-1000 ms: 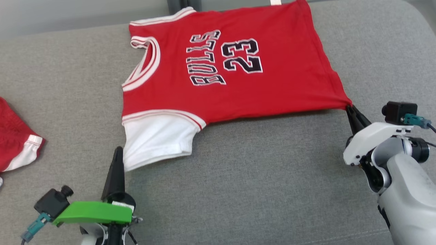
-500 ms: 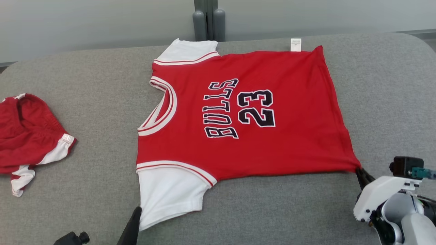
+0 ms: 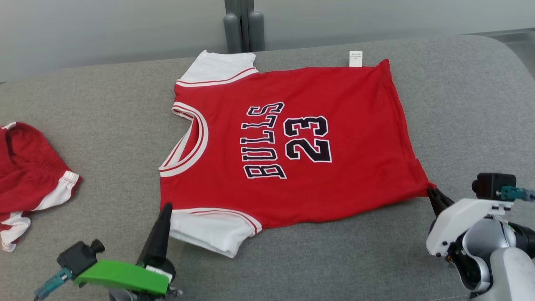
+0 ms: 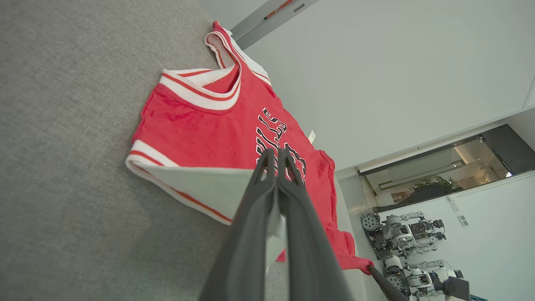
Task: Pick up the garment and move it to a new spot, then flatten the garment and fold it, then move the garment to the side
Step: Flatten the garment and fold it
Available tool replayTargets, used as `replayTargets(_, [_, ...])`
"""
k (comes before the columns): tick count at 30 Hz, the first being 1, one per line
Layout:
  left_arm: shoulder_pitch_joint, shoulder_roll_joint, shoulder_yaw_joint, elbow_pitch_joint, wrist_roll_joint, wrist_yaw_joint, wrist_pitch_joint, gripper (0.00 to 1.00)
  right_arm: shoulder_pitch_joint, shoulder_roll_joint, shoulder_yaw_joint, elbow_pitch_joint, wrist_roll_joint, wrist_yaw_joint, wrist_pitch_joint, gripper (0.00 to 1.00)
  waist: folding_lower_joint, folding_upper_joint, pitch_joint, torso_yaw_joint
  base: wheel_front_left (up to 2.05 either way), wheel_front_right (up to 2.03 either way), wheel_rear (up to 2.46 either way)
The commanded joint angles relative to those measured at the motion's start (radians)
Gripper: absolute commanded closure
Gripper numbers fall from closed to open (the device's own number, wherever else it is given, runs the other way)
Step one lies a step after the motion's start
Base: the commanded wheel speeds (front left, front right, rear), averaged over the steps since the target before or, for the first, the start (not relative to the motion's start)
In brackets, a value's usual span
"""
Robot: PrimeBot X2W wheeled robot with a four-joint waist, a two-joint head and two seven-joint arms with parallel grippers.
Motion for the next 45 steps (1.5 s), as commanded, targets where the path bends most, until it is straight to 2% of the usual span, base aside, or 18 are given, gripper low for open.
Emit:
replayTargets(1, [-0.053,-0.006,0.001,0.006,0.019,-0.004,-0.010,1.00,-0.033,-0.004,0.011,0.008,0.001,-0.001,0.011,1.00,0.0001,0.0000,0.014,-0.009,0.00,0.00,0.00])
replayTargets(10, [-0.320,-0.072,0.023,0.154,0.039,-0.004,-0.043,1.00,-0.239,-0.020,0.066,0.115,0.025,-0.001,-0.005,1.00,0.0001,0.0000,0.095,-0.032,0.00,0.00,0.00])
replayTargets(18, [-0.493,-0.103,0.038,0.338,0.106,-0.004,-0.069,1.00,-0.408,-0.019,0.064,0.258,-0.016,-0.001,-0.113,1.00,0.0001,0.0000,0.177,-0.041,0.00,0.00,0.00])
replayTargets(24, [-0.586,-0.129,0.059,0.423,0.157,-0.004,-0.077,1.00,-0.496,-0.009,0.069,0.359,-0.045,-0.001,-0.191,1.00,0.0001,0.0000,0.229,-0.048,0.00,0.00,0.00])
replayTargets(34, [-0.634,-0.172,0.180,0.385,0.232,-0.004,-0.077,1.00,-0.542,-0.002,0.063,0.416,-0.016,-0.001,-0.323,1.00,0.0001,0.0000,0.260,-0.043,0.00,0.00,0.00])
replayTargets(43, [-0.649,-0.180,0.171,0.407,0.275,-0.004,-0.076,1.00,-0.520,0.000,0.044,0.452,-0.038,-0.001,-0.330,1.00,0.0001,0.0000,0.266,-0.051,0.00,0.00,0.00])
replayTargets(44, [-0.651,-0.181,0.167,0.414,0.281,-0.004,-0.076,1.00,-0.521,0.000,0.044,0.455,-0.040,-0.001,-0.333,0.75,0.0001,0.0000,0.266,-0.052,0.00,0.00,0.00])
replayTargets(45, [-0.653,-0.180,0.166,0.421,0.287,-0.004,-0.076,1.00,-0.521,0.001,0.044,0.462,-0.037,-0.001,-0.330,0.14,0.0001,0.0000,0.266,-0.052,0.00,0.00,0.00])
